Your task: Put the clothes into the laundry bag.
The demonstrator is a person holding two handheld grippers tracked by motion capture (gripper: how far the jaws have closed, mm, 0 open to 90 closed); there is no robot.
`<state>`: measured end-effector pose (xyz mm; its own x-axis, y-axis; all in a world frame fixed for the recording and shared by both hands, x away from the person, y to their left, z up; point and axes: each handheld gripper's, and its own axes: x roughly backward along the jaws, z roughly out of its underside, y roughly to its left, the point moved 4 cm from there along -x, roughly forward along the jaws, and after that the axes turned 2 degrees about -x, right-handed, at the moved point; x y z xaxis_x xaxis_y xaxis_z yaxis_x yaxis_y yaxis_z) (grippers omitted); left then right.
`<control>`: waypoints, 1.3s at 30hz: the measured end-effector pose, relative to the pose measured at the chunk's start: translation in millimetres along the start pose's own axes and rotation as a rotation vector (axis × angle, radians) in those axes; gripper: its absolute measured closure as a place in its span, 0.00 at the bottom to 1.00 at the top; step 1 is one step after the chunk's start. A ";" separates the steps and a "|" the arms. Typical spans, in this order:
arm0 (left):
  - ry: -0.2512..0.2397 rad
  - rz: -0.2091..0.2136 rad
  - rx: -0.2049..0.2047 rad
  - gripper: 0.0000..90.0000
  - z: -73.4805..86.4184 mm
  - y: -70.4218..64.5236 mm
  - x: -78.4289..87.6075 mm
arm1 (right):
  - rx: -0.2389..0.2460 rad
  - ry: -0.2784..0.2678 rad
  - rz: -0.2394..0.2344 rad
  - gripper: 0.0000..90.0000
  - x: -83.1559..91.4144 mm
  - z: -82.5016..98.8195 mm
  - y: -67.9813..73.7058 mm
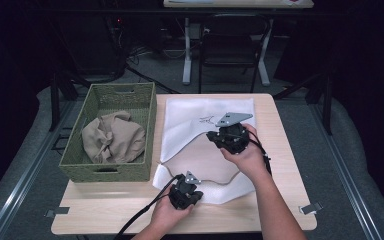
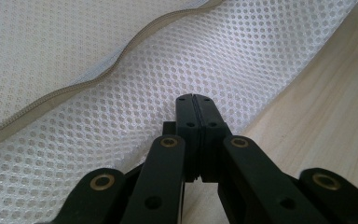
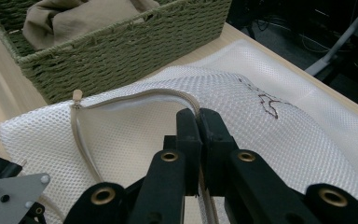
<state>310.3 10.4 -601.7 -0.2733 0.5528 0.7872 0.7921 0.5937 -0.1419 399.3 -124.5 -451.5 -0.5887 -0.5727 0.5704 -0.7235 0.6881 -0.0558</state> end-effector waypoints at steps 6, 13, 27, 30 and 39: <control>-0.003 0.007 0.008 0.99 -0.1 0.0 -0.3 | 0.007 0.004 0.000 0.97 -1.4 0.2 0.8; -0.016 0.021 0.016 0.90 -1.5 0.2 3.2 | -0.002 0.006 0.009 0.97 -0.5 1.1 -1.8; -0.086 0.099 0.043 0.65 -4.6 0.1 43.8 | -0.018 0.014 0.021 0.97 -0.8 5.7 -10.1; -0.097 0.104 0.012 0.60 -5.9 -1.3 51.0 | -0.019 0.015 0.021 0.97 -1.1 6.0 -9.9; -0.118 0.066 0.022 0.54 -8.5 4.4 70.6 | -0.018 0.018 0.023 0.97 -1.5 6.8 -9.4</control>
<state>299.0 47.0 -541.7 -0.2845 0.6552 0.6999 0.7988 0.5656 -0.2048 404.5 -133.1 -457.4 -0.5984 -0.5489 0.5837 -0.7034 0.7087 -0.0545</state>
